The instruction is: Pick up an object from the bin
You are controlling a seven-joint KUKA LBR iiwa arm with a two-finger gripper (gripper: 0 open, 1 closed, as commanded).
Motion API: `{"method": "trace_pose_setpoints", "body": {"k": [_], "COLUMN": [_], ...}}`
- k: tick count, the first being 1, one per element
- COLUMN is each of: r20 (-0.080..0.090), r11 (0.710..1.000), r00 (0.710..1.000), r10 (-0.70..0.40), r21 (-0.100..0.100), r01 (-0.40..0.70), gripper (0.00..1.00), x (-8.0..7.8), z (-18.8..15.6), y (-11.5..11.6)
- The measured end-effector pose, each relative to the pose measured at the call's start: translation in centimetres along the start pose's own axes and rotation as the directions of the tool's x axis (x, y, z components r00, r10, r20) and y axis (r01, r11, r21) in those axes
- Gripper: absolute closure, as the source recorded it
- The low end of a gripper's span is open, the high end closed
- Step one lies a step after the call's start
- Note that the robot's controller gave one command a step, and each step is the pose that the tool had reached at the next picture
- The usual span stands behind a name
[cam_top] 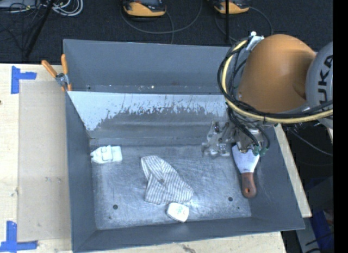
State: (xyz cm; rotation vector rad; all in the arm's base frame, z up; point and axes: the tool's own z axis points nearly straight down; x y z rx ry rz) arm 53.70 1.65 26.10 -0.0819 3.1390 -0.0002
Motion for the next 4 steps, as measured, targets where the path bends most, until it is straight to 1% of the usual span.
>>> {"method": "trace_pose_setpoints", "body": {"k": [1, 2, 3, 4], "r20": [-0.003, -0.003, 0.005, 0.005], "r11": [0.999, 0.999, 0.981, 0.981], "r00": [0.999, 0.999, 0.981, 0.981], "r10": [-0.033, -0.034, -0.195, -0.195], "r21": [-0.001, 0.0, 0.0, 0.0], "r01": [0.033, 0.034, 0.195, 0.195], "gripper": [0.0, 0.0, 1.0, 1.0], "x": [0.6, 0.6, -2.1, -2.1], "z": [7.1, 7.1, 18.2, 18.2], "y": [0.9, 0.9, 1.3, 1.3]}}
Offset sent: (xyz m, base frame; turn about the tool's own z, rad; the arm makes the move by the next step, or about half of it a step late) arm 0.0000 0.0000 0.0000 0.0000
